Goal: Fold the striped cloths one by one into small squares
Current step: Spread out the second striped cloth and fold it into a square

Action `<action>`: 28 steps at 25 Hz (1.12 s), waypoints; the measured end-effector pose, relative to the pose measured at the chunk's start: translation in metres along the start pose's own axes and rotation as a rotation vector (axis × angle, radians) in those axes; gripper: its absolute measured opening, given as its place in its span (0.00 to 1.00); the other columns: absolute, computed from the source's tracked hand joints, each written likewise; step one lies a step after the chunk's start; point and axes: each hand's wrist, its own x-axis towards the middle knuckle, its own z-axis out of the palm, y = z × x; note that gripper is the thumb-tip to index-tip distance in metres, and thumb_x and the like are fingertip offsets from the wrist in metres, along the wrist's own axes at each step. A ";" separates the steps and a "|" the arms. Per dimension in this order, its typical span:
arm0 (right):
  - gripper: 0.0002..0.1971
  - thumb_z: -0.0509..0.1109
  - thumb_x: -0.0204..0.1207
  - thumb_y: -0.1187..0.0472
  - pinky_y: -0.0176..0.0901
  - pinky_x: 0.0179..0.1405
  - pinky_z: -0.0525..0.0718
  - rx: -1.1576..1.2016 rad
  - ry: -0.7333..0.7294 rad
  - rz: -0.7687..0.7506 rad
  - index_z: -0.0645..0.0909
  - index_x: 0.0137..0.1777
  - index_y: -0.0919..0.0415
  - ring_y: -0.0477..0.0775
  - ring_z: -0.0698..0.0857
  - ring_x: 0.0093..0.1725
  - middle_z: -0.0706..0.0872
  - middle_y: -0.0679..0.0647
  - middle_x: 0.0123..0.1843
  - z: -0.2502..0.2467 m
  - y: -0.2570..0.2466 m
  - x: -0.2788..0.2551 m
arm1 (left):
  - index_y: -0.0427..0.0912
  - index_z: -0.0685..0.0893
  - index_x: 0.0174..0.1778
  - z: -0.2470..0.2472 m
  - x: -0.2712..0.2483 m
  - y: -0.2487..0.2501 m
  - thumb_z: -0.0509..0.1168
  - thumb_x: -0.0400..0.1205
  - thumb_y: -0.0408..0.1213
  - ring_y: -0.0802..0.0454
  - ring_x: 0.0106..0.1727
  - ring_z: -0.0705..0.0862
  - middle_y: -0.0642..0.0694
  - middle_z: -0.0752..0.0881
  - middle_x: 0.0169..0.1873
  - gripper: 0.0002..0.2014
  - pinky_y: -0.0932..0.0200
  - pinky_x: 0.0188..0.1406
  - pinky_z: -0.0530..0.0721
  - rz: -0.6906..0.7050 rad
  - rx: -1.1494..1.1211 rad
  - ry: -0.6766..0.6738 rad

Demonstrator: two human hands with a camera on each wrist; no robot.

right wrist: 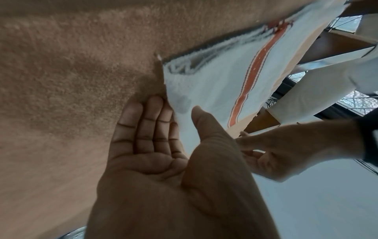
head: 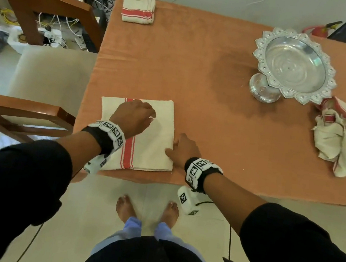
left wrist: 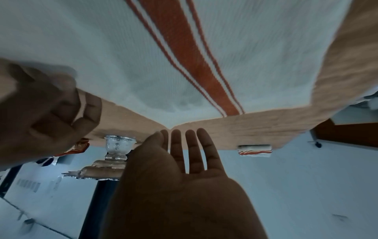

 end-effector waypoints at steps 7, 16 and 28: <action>0.20 0.78 0.69 0.45 0.53 0.47 0.87 -0.005 -0.060 0.065 0.76 0.53 0.54 0.58 0.86 0.48 0.86 0.52 0.50 -0.003 -0.004 0.000 | 0.51 0.76 0.82 0.006 0.076 0.008 0.61 0.89 0.34 0.39 0.67 0.87 0.53 0.74 0.84 0.24 0.45 0.49 0.89 0.225 0.146 -0.202; 0.24 0.82 0.65 0.42 0.49 0.43 0.85 -0.051 -0.172 0.101 0.78 0.52 0.53 0.57 0.86 0.47 0.86 0.50 0.49 -0.009 -0.008 -0.006 | 0.51 0.89 0.57 0.019 0.111 0.001 0.66 0.80 0.26 0.38 0.44 0.87 0.48 0.86 0.52 0.17 0.47 0.32 0.86 0.360 0.183 -0.199; 0.15 0.71 0.70 0.56 0.51 0.30 0.81 -0.117 -0.036 -0.477 0.68 0.51 0.52 0.57 0.80 0.33 0.81 0.50 0.37 0.024 -0.063 -0.032 | 0.56 0.95 0.51 -0.011 0.050 -0.064 0.71 0.80 0.38 0.47 0.41 0.88 0.52 0.91 0.40 0.11 0.51 0.40 0.86 0.084 -0.166 -0.014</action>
